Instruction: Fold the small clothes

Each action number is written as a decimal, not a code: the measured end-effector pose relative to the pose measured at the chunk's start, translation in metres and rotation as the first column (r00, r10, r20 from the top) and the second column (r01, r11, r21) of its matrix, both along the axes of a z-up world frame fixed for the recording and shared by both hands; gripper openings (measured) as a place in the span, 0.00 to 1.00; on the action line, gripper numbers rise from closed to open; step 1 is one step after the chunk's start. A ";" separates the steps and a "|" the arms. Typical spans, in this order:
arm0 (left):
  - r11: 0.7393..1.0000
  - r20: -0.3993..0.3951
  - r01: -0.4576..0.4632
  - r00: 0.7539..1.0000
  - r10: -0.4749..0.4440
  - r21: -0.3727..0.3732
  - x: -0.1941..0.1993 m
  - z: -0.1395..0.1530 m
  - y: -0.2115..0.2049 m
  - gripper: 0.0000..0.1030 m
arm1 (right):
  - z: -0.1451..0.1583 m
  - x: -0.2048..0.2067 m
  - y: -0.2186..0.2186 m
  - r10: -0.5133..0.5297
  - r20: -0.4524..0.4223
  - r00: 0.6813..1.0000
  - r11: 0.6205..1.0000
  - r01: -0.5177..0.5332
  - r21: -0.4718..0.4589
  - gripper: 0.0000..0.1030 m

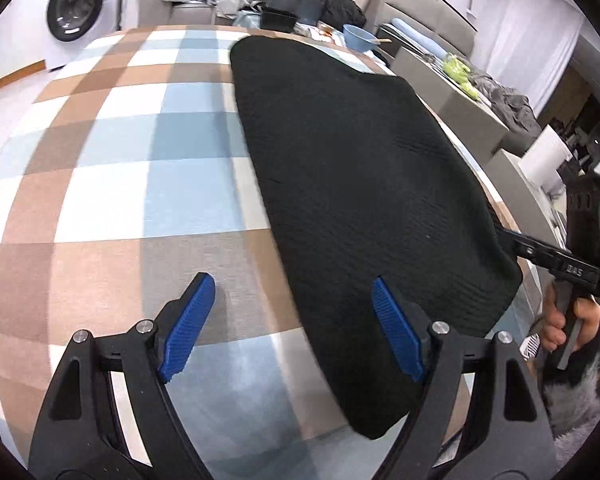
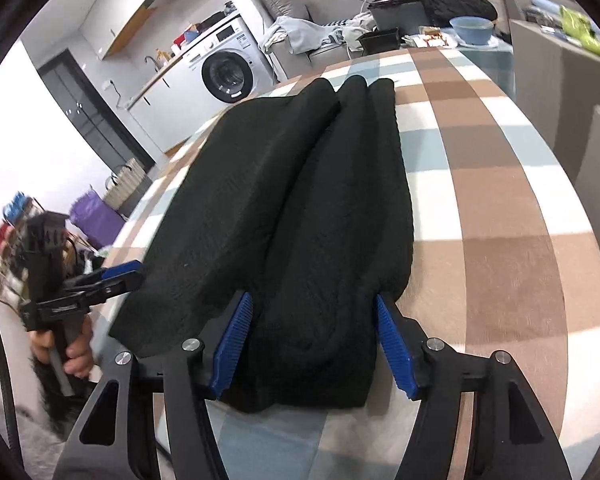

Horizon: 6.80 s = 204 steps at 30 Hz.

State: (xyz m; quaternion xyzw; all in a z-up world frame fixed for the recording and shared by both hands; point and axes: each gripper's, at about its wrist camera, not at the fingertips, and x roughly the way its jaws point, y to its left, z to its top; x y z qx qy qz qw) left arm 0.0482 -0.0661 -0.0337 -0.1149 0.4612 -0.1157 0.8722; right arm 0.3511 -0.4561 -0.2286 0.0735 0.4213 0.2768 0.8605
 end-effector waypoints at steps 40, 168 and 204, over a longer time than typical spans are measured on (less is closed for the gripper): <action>1.000 0.048 -0.014 0.999 0.013 0.021 0.014 0.010 -0.008 0.76 | 0.049 -0.014 0.005 -0.011 0.154 0.988 0.996 -0.002 0.085 0.46; 0.988 0.442 -0.130 0.894 0.078 0.087 -0.045 0.022 0.013 0.99 | 0.028 -0.035 0.054 0.090 0.413 0.906 0.977 -0.161 0.141 1.00; 0.987 0.428 -0.135 0.900 0.086 0.086 -0.044 0.016 0.018 0.99 | 0.020 -0.019 0.049 0.088 0.345 0.935 0.982 -0.140 0.129 1.00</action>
